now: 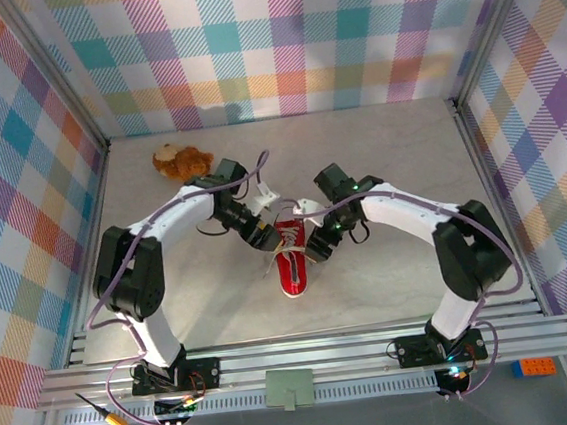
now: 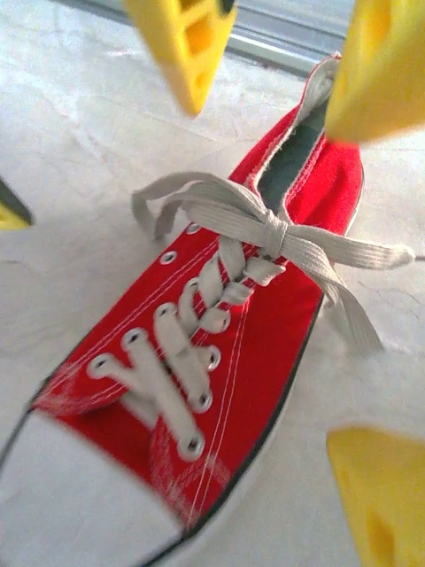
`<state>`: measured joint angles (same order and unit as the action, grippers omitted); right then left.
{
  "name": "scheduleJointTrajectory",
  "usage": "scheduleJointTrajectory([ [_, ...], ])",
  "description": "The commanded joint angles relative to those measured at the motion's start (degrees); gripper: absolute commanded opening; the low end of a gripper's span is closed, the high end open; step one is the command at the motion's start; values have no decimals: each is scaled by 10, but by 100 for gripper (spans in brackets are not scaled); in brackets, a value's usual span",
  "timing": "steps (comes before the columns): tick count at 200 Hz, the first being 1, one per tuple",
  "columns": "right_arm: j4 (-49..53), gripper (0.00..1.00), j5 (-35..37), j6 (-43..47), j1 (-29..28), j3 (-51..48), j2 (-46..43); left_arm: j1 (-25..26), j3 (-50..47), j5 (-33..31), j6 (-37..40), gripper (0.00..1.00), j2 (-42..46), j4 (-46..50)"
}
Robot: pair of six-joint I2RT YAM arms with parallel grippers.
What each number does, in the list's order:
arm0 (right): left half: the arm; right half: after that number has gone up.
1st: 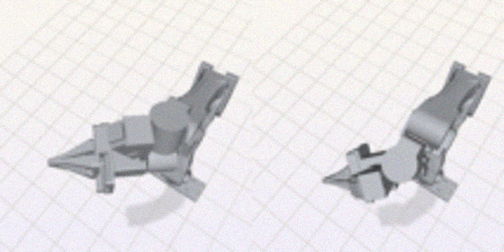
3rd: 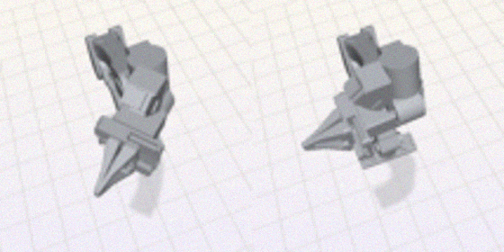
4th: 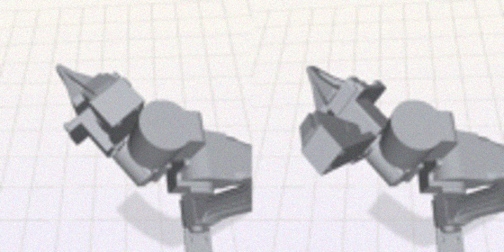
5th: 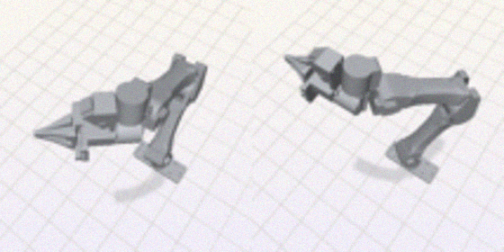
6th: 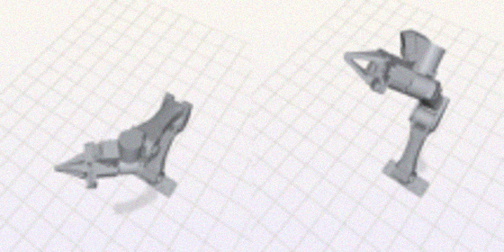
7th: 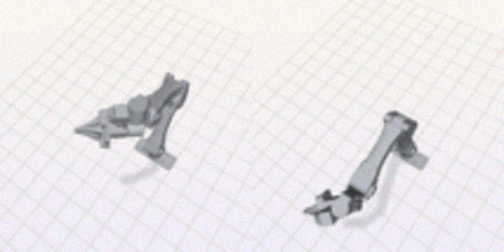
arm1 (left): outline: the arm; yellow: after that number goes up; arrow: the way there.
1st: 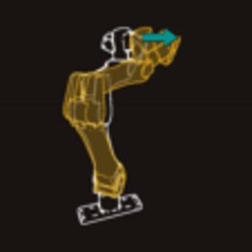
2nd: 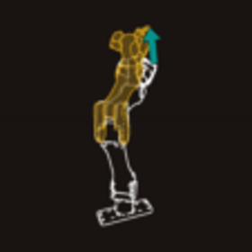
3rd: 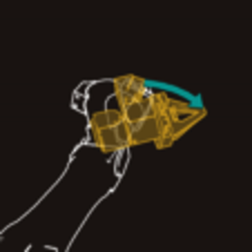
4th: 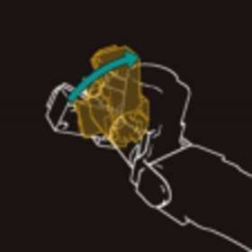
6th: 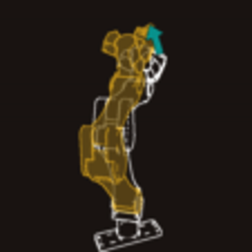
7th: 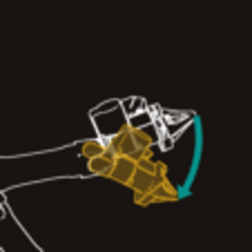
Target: Tie the shoes
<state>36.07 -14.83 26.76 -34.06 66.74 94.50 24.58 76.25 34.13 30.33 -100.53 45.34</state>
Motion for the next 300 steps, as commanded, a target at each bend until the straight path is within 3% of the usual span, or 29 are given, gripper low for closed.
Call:
scheduleJointTrajectory([
  [1, 31, 99, 24, -19, 29, 31, -62, -18, 44, -52, -7, 100, 70, 35],
  [55, -71, 99, 102, -48, 66, -73, -233, -24, -18, -229, -20, 100, 237, -47],
  [86, -143, 99, 209, -77, 67, -158, -328, -24, -139, -348, -65, 100, 355, -177],
  [108, -249, 99, 273, -152, 79, -259, -400, -24, -230, -380, -97, 100, 425, -265],
  [145, -358, 99, 351, -186, 96, -388, -457, -24, -356, -480, -156, 100, 485, -396],
  [174, -396, 99, 380, -196, 123, -449, -498, -30, -402, -615, -217, 100, 485, -435],
  [190, -441, 99, 367, -207, 143, -488, -527, -46, -403, -597, -236, 100, 457, -425],
  [219, -541, 99, 323, -235, 183, -553, -539, -56, -455, -550, -236, 100, 442, -515],
  [263, -604, 99, 253, -234, 258, -565, -468, -118, -518, -498, -249, 100, 431, -600],
  [300, -694, 99, 216, -237, 293, -559, -378, -174, -609, -444, -276, 100, 431, -750],
])
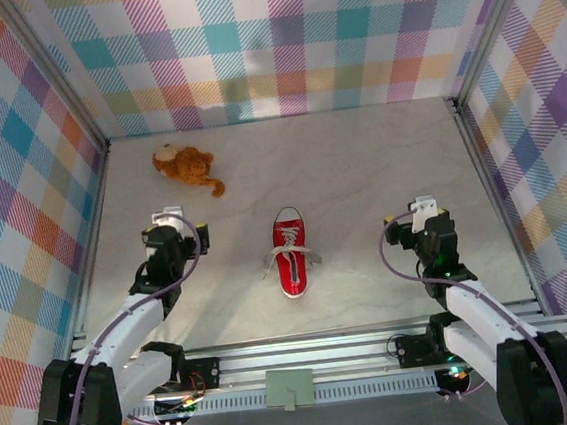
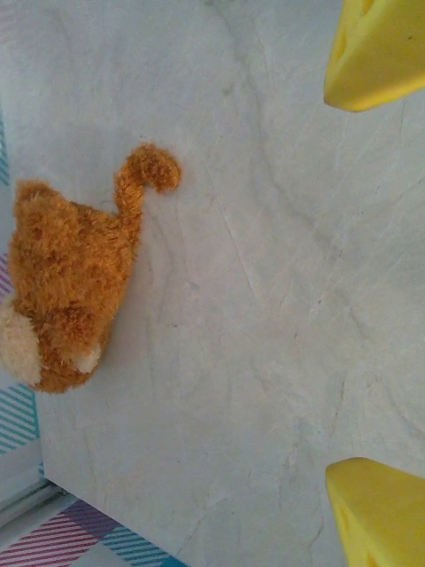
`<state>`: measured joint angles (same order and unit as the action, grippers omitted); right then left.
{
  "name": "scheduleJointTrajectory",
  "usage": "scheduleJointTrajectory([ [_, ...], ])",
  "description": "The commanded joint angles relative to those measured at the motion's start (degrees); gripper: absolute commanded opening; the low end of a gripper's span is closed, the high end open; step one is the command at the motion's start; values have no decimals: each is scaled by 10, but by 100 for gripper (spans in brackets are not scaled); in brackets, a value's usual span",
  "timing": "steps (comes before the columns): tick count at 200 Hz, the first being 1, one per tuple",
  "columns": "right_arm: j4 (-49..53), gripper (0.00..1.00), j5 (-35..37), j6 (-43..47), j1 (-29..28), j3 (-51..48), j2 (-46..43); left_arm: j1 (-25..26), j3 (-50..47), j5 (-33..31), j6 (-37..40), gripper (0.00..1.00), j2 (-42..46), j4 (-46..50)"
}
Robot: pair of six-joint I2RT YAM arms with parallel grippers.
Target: Tie the shoes
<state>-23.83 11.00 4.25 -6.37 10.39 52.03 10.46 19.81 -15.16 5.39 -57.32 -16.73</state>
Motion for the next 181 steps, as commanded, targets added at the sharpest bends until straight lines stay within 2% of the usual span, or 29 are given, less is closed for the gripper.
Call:
scheduleJointTrajectory([
  [1, -94, 99, -43, -11, 17, 6, 49, -34, -46, 50, -27, 100, -2, -132],
  [35, -150, 99, -93, 9, 28, 28, 121, -67, -65, 97, -28, 100, -56, -214],
  [76, -189, 99, -135, 35, 38, 64, 202, -70, -47, 134, -25, 100, -154, -295],
  [108, -150, 99, -176, 41, 40, 96, 222, -69, -5, 166, -16, 100, -237, -324],
  [144, -210, 99, -207, 20, 41, 86, 245, -69, -1, 182, -7, 100, -330, -402],
  [157, -219, 99, -208, 18, 41, 91, 265, -69, 14, 190, -4, 100, -323, -357],
  [181, -223, 99, -202, 19, 41, 107, 296, -70, 23, 187, -5, 100, -328, -348],
])
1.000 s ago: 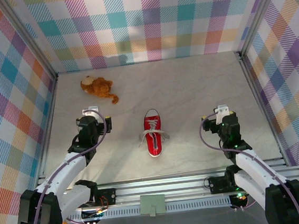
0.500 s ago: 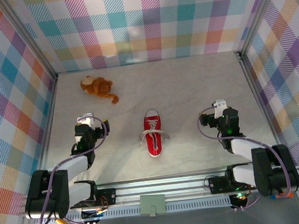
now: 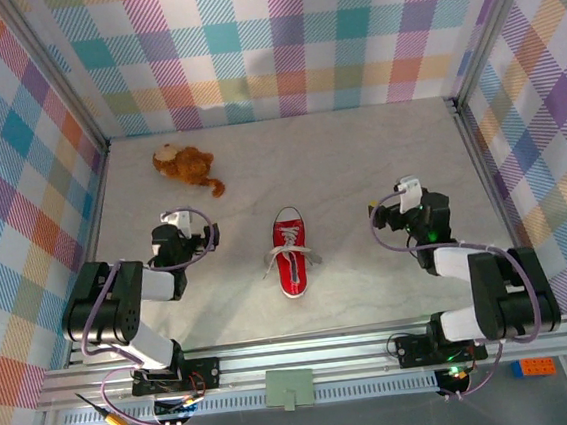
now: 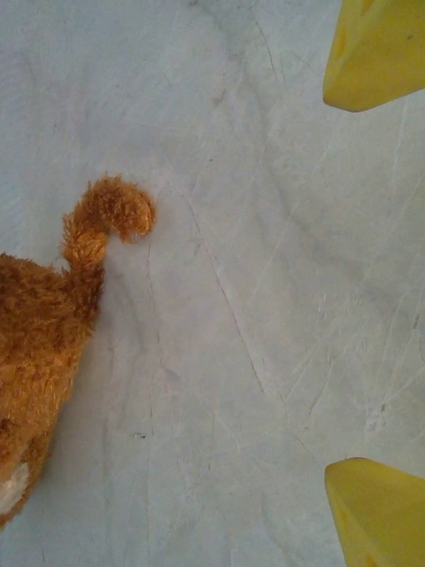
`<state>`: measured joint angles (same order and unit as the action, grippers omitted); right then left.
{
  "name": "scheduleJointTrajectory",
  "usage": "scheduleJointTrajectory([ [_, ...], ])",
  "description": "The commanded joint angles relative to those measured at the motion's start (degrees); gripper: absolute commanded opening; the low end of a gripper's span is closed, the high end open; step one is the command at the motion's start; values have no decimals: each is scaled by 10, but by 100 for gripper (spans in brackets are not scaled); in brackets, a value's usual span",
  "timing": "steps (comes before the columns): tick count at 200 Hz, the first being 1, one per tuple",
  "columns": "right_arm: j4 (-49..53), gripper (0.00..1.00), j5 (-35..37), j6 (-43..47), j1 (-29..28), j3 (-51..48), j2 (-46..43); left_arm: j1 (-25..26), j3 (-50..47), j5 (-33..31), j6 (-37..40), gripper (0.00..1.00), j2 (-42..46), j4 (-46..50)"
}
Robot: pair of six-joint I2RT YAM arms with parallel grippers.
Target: Tie the shoes
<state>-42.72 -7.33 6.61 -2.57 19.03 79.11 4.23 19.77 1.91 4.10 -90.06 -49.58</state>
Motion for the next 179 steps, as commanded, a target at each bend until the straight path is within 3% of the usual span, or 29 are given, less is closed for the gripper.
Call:
scheduleJointTrajectory([
  [1, -31, 99, -18, -5, 3, 23, 25, -8, 24, 16, 8, 100, -1, -19],
  [23, -17, 99, 14, -33, 8, 38, 40, -9, 28, 14, 7, 100, -3, -12],
  [42, -72, 99, 55, -59, 14, 37, 92, -9, 31, 2, 4, 100, -4, -9],
  [51, -34, 99, 81, -74, 17, 47, 84, -9, 35, -8, -1, 100, -4, -1],
  [179, -39, 99, 77, -73, 18, 48, 86, -9, 36, -13, -5, 100, -4, 2],
])
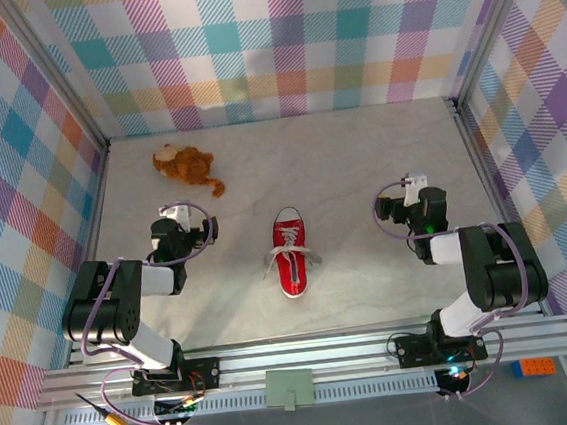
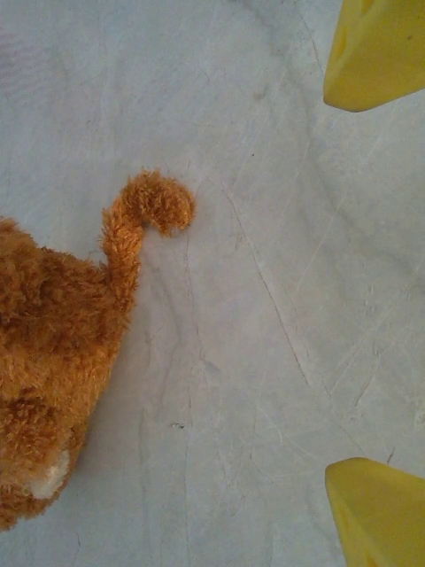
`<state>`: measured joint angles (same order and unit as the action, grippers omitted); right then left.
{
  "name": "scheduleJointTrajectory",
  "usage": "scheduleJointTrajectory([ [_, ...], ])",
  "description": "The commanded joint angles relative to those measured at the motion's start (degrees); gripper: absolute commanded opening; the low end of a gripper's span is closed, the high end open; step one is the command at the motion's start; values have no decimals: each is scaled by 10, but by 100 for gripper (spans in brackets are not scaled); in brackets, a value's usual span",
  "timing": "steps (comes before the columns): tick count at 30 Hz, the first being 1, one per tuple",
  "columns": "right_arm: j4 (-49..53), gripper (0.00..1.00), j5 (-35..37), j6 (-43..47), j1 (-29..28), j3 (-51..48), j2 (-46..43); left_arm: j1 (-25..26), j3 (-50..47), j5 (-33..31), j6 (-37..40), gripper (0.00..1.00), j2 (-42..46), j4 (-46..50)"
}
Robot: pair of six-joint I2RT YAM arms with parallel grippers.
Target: Tie the shoes
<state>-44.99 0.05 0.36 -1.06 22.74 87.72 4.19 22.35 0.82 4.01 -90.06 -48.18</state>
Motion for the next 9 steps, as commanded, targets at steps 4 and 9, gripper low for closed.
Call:
scheduleJointTrajectory([
  [4, -13, 99, 2, -11, 3, 13, 3, -8, 10, -2, -4, 100, -4, -12],
  [9, -15, 99, 1, -11, 3, 12, 1, -8, 10, -2, -4, 100, -4, -13],
])
